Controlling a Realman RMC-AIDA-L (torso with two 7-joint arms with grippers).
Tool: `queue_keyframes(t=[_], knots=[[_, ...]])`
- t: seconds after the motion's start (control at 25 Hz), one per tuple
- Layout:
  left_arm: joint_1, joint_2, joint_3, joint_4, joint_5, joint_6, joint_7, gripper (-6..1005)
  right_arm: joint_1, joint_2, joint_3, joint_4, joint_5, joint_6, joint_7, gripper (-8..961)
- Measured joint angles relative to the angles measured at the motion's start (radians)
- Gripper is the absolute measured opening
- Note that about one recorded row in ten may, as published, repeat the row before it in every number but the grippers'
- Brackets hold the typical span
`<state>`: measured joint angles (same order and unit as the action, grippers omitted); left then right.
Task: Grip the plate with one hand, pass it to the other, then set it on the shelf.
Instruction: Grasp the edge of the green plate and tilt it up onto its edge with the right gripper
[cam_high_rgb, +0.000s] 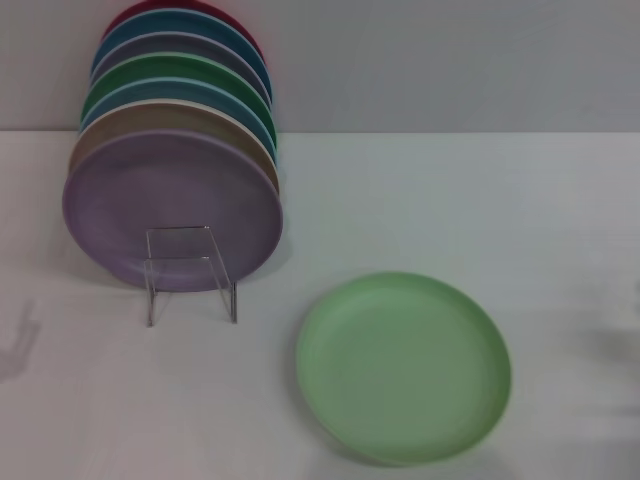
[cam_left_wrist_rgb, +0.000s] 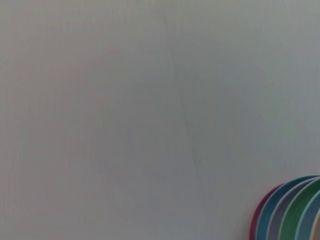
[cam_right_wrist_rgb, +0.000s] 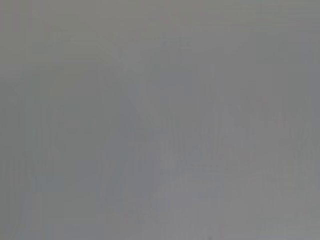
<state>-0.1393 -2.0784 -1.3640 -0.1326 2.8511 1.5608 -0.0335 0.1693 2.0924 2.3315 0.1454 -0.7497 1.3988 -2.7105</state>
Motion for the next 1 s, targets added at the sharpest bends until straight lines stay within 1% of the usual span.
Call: queue_keyframes(t=[0.32,0.36,0.44,0.52,0.56,0.6,0.72,0.84,0.88,0.96,1.0], knots=[[0.009,0.0,0.013,-0.007,0.0,0.002,-0.003,755,-0.01,-0.001,-0.015,0.016,0.002,0.03,0.103,812],[0.01,0.0,0.016,-0.008,0.0,0.002,-0.003,755,-0.011,-0.003,-0.024,0.025,0.0,0.034,0.125,812],[0.008,0.0,0.024,-0.01,-0.001,0.001,-0.004,755,-0.02,-0.011,-0.066,0.083,-0.013,0.033,0.239,811],[0.006,0.0,0.026,-0.01,0.0,0.001,-0.004,755,-0.042,-0.018,-0.097,0.19,-0.062,0.014,0.394,811],[0.006,0.0,0.026,-0.01,0.0,0.001,-0.004,755,-0.058,-0.019,-0.103,0.273,-0.109,0.0,0.497,811],[-0.003,0.0,0.044,-0.01,0.0,-0.001,-0.004,756,-0.074,-0.02,-0.104,0.379,-0.173,-0.021,0.614,811],[-0.009,0.0,0.061,-0.01,0.0,-0.005,-0.009,756,-0.099,-0.02,-0.101,0.623,-0.341,-0.065,0.933,810],[-0.016,0.0,0.076,-0.01,-0.001,-0.015,-0.015,756,-0.095,-0.024,-0.099,0.837,-0.535,-0.081,1.231,810],[-0.017,0.0,0.077,-0.01,-0.001,-0.016,-0.015,756,-0.088,-0.025,-0.097,0.924,-0.627,-0.09,1.351,809],[-0.02,0.0,0.082,-0.01,0.0,-0.02,-0.015,756,-0.064,-0.027,-0.092,1.051,-0.803,-0.098,1.566,809],[-0.021,0.0,0.085,-0.01,-0.001,-0.024,-0.015,756,-0.04,-0.032,-0.091,1.111,-0.915,-0.097,1.698,809]])
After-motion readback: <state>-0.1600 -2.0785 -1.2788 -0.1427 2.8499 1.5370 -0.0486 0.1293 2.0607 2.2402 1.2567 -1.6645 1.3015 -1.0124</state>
